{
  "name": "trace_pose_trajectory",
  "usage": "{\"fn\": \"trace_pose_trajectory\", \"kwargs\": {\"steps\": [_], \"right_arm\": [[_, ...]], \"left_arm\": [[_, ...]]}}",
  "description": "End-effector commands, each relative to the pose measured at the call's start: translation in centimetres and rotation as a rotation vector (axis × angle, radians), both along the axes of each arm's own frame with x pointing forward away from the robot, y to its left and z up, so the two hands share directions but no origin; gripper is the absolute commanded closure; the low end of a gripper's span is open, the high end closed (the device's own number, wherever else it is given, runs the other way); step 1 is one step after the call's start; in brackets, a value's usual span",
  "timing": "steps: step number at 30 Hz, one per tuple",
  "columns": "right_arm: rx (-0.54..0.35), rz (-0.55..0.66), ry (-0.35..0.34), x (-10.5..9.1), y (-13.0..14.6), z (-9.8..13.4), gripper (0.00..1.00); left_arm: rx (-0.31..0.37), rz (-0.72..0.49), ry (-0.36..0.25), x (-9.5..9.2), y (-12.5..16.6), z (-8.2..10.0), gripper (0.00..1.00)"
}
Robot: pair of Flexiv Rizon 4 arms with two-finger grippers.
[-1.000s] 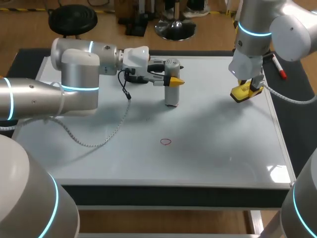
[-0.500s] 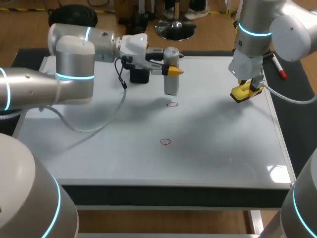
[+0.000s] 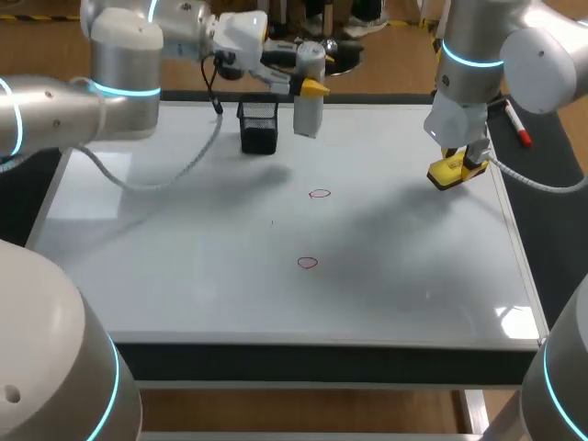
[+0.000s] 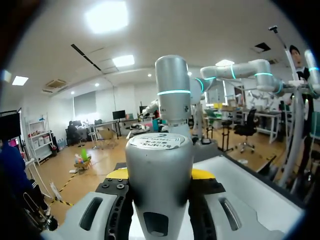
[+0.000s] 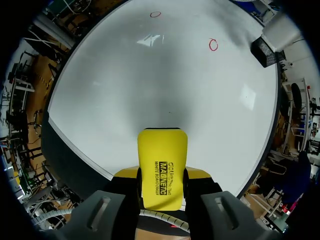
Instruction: Pick up the inspection probe, press it on each red-marked spot on the whiteboard one by one, put down the probe, pick up the eraser, and wipe off all the red marks.
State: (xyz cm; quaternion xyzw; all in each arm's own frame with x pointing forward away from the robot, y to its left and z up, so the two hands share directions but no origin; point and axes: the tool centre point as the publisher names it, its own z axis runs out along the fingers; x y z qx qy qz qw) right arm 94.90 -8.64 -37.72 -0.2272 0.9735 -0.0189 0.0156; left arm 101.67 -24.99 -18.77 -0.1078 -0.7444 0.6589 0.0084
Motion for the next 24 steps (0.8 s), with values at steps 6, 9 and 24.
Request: {"fn": "trace_pose_trajectory", "kwargs": {"steps": [6,9,24], "right_arm": [[-0.003,0.002,0.001,0.0,-0.1,0.0,1.00],[-0.003,0.002,0.001,0.0,-0.1,0.0,1.00],[-0.003,0.002,0.001,0.0,-0.1,0.0,1.00]], "left_arm": [[0.041,-0.167,0.016,3.7,0.3,1.6,1.00],[0.048,-0.177,0.027,4.8,0.5,1.6,1.00],[0.051,-0.340,0.057,8.4,1.0,0.8,1.00]]}}
